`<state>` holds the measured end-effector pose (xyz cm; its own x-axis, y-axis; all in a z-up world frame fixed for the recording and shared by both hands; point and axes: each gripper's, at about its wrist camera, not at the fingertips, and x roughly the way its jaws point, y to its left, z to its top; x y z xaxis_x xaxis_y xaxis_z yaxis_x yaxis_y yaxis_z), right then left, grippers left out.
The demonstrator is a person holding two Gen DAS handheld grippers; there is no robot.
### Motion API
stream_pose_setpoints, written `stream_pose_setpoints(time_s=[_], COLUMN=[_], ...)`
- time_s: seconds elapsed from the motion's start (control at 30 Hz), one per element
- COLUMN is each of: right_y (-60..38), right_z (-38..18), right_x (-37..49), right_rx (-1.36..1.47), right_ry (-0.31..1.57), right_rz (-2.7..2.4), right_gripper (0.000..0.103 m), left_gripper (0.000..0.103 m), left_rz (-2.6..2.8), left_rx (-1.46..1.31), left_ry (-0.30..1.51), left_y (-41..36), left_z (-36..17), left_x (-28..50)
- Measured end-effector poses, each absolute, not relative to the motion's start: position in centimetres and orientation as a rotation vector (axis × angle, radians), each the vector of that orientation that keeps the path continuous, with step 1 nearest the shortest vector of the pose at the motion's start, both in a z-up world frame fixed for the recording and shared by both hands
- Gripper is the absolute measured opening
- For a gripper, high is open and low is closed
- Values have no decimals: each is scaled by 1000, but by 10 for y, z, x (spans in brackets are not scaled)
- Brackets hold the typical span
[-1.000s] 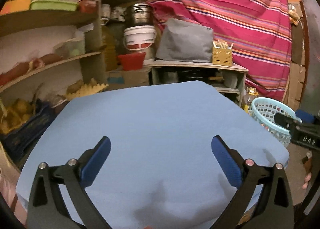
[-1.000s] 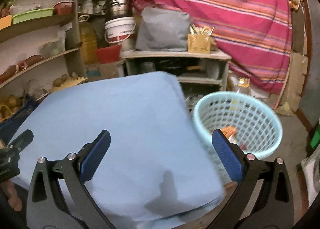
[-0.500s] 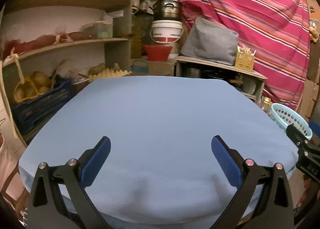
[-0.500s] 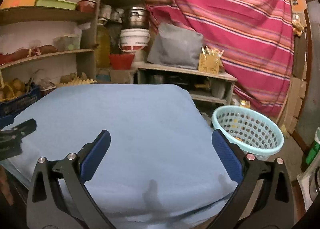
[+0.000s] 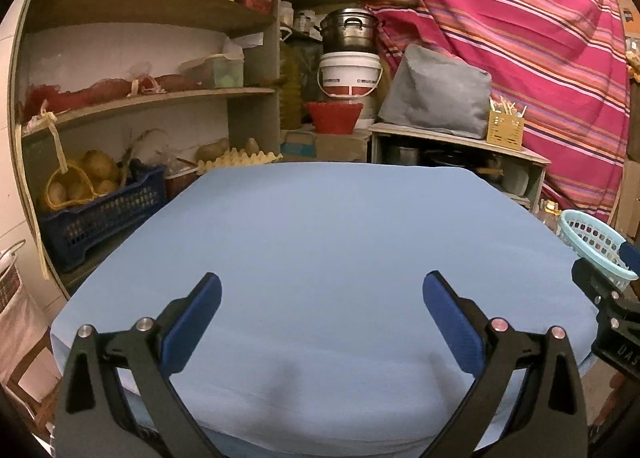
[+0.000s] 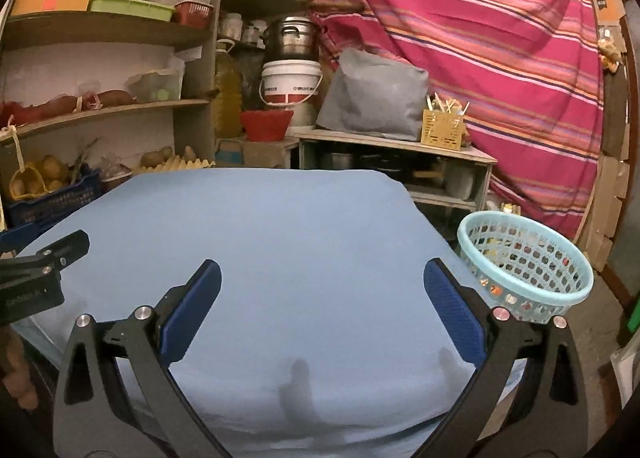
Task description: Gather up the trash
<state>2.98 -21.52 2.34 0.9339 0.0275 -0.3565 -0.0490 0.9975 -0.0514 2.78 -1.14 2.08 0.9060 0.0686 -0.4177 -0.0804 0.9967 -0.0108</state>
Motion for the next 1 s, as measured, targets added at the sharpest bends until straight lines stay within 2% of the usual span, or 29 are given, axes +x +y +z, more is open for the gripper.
stream_pose_setpoints(time_s=[0.63,1.0], right_y=[-204,-209], right_z=[21,18], right_x=[26,33], right_rx=[-144,-97], right_ry=[304,338], right_rz=[-1,4], right_gripper=[99,99], left_gripper=[98,98], left_rz=[82,81], left_rx=[12,13], left_ry=[420,415], left_y=[-15,-12], left_z=[16,16], left_x=[31,31])
